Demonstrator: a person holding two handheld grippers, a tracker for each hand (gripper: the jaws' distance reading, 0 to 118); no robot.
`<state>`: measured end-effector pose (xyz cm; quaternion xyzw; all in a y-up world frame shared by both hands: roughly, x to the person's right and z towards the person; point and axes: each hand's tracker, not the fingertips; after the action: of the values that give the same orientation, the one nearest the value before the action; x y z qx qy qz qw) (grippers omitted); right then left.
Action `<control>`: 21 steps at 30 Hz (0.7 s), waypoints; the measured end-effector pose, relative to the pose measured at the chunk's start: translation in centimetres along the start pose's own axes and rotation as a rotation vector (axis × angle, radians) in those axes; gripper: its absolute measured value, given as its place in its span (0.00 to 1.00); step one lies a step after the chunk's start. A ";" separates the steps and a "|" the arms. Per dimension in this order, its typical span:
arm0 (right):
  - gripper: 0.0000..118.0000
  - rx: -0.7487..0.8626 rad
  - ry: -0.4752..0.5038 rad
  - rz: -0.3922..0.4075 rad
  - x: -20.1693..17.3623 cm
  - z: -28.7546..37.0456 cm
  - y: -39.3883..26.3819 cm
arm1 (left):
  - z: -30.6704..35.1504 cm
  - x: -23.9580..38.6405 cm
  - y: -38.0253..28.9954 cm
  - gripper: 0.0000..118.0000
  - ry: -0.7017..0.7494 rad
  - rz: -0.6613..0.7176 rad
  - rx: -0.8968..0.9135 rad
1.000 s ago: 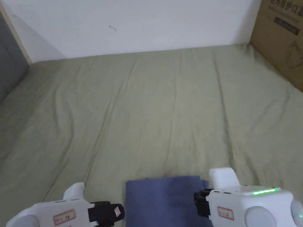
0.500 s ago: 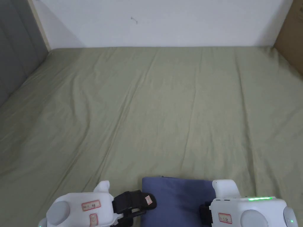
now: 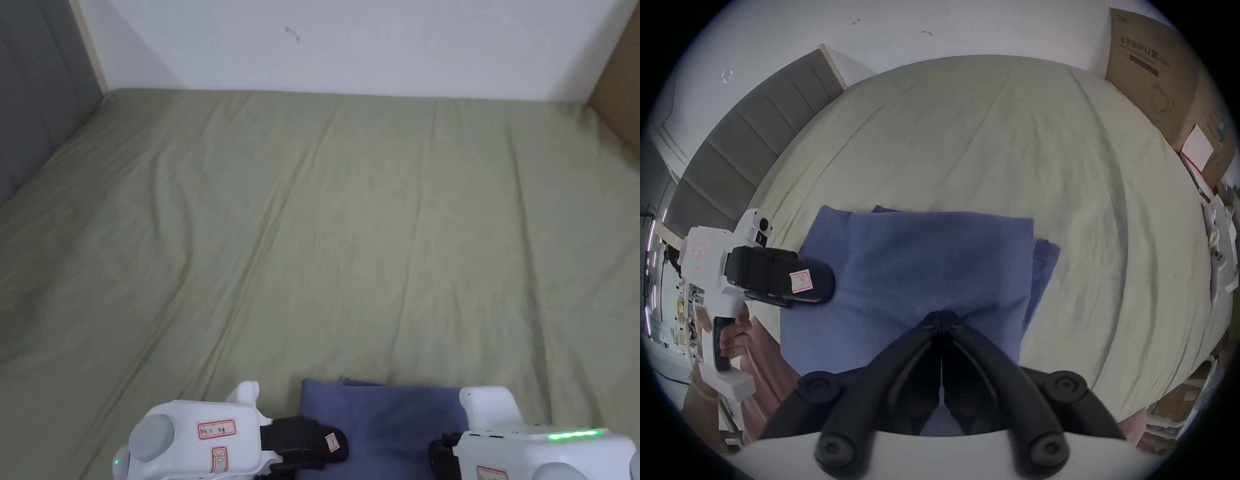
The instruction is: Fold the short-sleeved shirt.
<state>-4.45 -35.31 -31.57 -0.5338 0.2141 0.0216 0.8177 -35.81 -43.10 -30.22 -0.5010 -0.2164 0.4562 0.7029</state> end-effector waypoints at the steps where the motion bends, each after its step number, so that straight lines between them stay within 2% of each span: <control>1: 0.00 0.004 -0.004 0.011 -0.2 0.2 0.1 | 0.5 0.2 0.3 0.31 0.012 -0.010 0.006; 7: 0.00 0.027 0.007 0.011 -0.8 0.7 0.9 | 7.6 0.2 3.2 0.31 0.183 -0.122 0.061; 10: 0.00 0.031 -0.001 0.003 -1.4 0.6 1.4 | 12.7 0.3 4.9 0.31 0.347 -0.184 0.078; 14: 0.00 0.025 -0.004 -0.002 -1.6 0.4 1.4 | 19.8 -1.0 8.4 0.31 0.682 -0.235 0.108; 18: 0.00 0.005 -0.009 -0.007 -1.7 -0.1 1.0 | 24.1 -1.9 10.2 0.31 1.062 -0.281 0.109; 20: 0.00 -0.005 -0.009 -0.010 -1.9 -0.4 0.8 | 25.6 -2.9 11.5 0.31 1.227 -0.316 0.092; 21: 0.00 -0.009 -0.009 -0.012 -2.0 -0.5 0.8 | 26.2 -3.1 11.9 0.31 1.273 -0.289 0.127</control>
<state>-6.60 -34.99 -31.68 -0.5385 0.2071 0.0202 0.8165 -62.31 -31.53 -29.90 -0.5967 0.2041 -0.0167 0.7759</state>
